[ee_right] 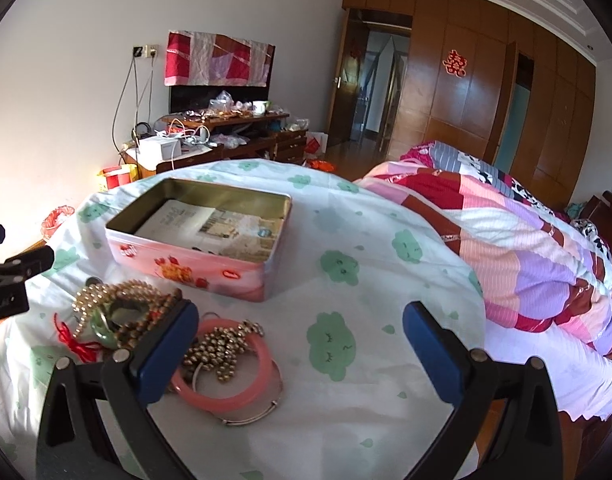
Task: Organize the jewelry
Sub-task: 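Lower the left tool onto the pearl necklace and close it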
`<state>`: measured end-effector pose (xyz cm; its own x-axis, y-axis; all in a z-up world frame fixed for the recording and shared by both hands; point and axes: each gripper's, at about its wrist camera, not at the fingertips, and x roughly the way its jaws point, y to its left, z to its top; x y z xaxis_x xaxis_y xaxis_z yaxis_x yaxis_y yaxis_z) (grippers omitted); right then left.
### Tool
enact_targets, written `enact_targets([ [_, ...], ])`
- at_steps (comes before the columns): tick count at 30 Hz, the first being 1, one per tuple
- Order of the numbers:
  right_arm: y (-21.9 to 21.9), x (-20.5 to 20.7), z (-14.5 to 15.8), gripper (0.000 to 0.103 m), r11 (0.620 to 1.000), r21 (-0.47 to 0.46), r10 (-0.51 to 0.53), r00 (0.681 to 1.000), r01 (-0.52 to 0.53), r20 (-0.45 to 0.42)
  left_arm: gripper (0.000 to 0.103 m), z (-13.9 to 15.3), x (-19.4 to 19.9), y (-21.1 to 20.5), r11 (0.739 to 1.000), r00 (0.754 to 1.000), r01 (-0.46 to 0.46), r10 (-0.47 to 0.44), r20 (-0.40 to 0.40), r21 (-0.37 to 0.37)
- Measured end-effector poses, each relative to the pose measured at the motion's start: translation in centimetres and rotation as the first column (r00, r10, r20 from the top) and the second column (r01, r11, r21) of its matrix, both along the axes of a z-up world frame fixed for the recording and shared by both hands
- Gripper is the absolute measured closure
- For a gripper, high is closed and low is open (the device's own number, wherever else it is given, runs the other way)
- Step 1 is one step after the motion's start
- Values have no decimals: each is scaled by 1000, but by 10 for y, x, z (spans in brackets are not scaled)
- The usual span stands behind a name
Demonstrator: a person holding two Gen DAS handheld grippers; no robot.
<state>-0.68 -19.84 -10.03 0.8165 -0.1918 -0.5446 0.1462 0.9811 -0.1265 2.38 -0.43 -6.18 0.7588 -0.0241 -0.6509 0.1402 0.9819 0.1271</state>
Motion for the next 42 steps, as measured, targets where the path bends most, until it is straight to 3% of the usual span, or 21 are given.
enact_targets([
  [14, -4, 11, -26, 0, 1000, 19, -7, 998, 8, -64, 15, -32, 17, -26, 996, 994, 90, -90, -54, 4],
  [18, -4, 13, -30, 0, 1000, 18, -5, 997, 6, -72, 36, -37, 18, -28, 992, 990, 124, -126, -71, -28],
  [20, -4, 13, -32, 0, 1000, 19, -2, 997, 3, -76, 57, -36, 17, -30, 989, 987, 140, -142, -70, -40],
  [21, -3, 13, -32, 0, 1000, 19, 0, 997, 1, -76, 75, -36, 17, -30, 987, 985, 152, -156, -74, -54],
  [26, -2, 14, -32, 0, 1000, 20, 1, 997, 1, -77, 86, -34, 11, -30, 979, 978, 188, -194, -71, -80],
  [28, -2, 15, -33, 0, 1000, 21, 0, 997, 2, -76, 97, -29, 11, -25, 977, 979, 188, -195, -60, -105],
  [35, -4, 17, -34, 0, 999, 32, -9, 997, 12, -71, 97, -13, 7, -15, 971, 981, 186, -191, -21, -148],
  [42, -9, 16, -38, 18, 998, 54, 13, 996, -8, -89, 97, 7, -1, -8, 973, 983, 180, -175, 49, -145],
])
